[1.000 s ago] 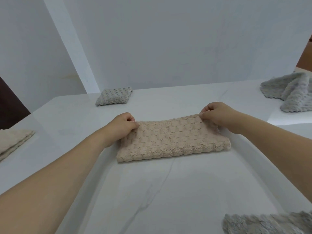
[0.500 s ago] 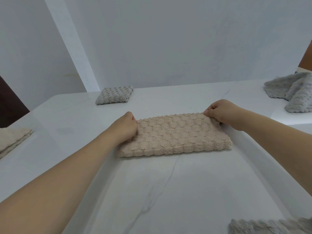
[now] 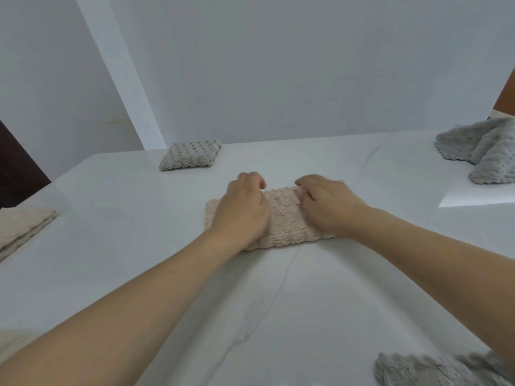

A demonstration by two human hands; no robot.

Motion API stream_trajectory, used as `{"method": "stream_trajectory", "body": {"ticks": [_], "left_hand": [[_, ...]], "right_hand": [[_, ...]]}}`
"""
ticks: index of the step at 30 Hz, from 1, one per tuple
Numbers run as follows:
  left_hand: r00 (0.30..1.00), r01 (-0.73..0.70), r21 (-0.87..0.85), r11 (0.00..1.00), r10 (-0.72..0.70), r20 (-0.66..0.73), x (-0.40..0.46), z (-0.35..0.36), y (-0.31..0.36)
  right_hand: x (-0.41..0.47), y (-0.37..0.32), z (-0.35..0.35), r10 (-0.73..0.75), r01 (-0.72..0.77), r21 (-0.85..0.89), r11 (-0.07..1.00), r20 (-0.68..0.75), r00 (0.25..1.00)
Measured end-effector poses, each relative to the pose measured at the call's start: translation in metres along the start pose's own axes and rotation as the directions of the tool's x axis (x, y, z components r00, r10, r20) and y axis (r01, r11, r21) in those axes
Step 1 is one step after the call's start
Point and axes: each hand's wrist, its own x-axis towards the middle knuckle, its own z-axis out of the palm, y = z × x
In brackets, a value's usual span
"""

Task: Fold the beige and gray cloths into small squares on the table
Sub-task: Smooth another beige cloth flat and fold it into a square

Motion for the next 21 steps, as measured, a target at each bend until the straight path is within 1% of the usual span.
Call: {"method": "stream_trajectory", "body": {"ticks": [1, 3, 5, 7, 12, 15, 18, 21], "left_hand": [[0.998, -0.03, 0.012, 0.999, 0.029, 0.051, -0.004, 0.008, 0.003], [0.985, -0.068, 0.111, 0.991, 0.05, 0.163, -0.008, 0.023, 0.001], [0.972, -0.065, 0.212, 0.975, 0.013, 0.236, -0.01, 0.03, -0.005], [0.961, -0.04, 0.256, 0.966, -0.033, 0.274, -0.009, 0.032, -0.007], [0.938, -0.025, 0.28, 0.96, -0.074, 0.339, -0.011, 0.024, -0.01], [0.934, -0.004, 0.295, 0.956, -0.102, 0.342, -0.015, 0.017, -0.025], [0.928, 0.061, 0.316, 0.947, -0.171, 0.332, -0.018, 0.005, -0.046], [0.91, 0.133, 0.314, 0.94, -0.241, 0.338, -0.022, -0.008, -0.064]], "right_hand": [[-0.003, 0.0, 0.005, 0.007, -0.008, 0.017, 1.0, 0.058, 0.998], [-0.008, 0.004, 0.012, 0.033, -0.028, -0.029, 0.999, 0.161, 0.986], [-0.009, 0.008, 0.016, 0.044, -0.027, -0.089, 0.996, 0.193, 0.98], [-0.009, 0.009, 0.018, 0.048, -0.026, -0.108, 0.994, 0.2, 0.979], [-0.011, 0.015, 0.015, 0.057, -0.027, -0.138, 0.99, 0.22, 0.974], [-0.011, 0.019, 0.013, 0.065, -0.029, -0.151, 0.988, 0.237, 0.969], [-0.012, 0.024, 0.011, 0.078, -0.039, -0.163, 0.986, 0.235, 0.969], [-0.015, 0.034, 0.008, 0.117, -0.082, -0.153, 0.985, 0.235, 0.965]]}}
